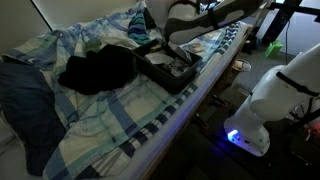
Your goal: Take the package out of the box
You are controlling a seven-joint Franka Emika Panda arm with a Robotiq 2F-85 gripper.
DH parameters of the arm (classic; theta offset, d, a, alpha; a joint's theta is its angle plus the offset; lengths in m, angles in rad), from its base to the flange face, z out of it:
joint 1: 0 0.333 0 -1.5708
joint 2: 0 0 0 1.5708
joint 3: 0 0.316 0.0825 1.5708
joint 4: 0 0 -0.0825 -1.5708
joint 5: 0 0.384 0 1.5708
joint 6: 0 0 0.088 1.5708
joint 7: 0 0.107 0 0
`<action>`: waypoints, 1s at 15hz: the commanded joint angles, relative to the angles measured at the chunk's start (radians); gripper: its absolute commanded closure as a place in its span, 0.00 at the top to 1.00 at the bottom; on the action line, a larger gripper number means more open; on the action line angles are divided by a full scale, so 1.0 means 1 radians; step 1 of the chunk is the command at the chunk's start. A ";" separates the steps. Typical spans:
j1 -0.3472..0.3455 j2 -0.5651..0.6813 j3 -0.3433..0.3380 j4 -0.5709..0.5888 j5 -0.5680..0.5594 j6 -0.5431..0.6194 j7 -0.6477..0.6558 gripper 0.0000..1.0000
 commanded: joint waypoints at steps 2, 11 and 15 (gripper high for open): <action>-0.015 -0.075 0.004 0.040 0.000 -0.067 -0.007 0.01; -0.068 -0.146 0.003 0.108 -0.033 -0.116 0.001 0.01; -0.102 -0.132 0.009 0.102 -0.120 -0.134 0.029 0.01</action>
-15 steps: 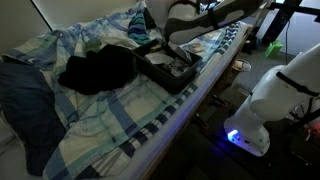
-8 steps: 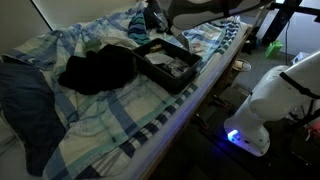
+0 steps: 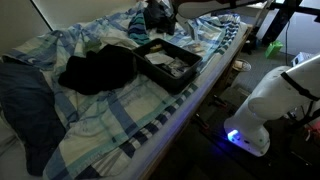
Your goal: Take the package out of the box
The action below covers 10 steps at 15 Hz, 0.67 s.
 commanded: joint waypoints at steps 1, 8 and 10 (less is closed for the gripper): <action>-0.029 0.018 0.008 0.006 -0.090 -0.047 0.034 0.01; -0.032 0.095 -0.034 -0.034 -0.193 -0.107 0.071 0.01; -0.029 0.123 -0.051 -0.052 -0.193 -0.111 0.072 0.01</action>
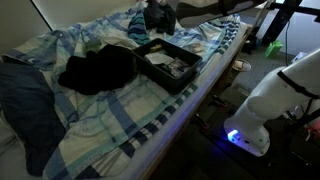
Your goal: Take the package out of the box
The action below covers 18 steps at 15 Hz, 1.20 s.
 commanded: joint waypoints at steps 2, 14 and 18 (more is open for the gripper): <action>0.007 0.060 -0.031 -0.036 -0.028 -0.035 0.038 0.01; 0.016 0.185 -0.098 -0.055 -0.046 -0.067 0.059 0.22; 0.027 0.194 -0.097 -0.038 -0.020 -0.058 0.049 0.52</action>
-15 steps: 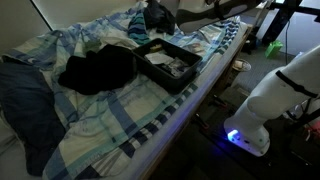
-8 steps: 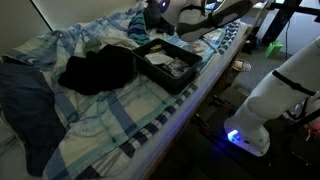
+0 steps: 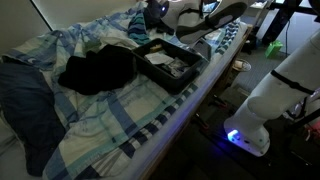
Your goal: Take the package out of the box
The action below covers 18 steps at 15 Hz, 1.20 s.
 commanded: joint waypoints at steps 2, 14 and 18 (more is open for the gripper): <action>0.029 0.013 -0.002 0.039 0.026 -0.020 0.007 0.66; 0.090 -0.038 0.024 0.133 0.123 -0.005 -0.028 0.98; 0.114 -0.079 0.034 0.154 0.250 0.028 -0.091 1.00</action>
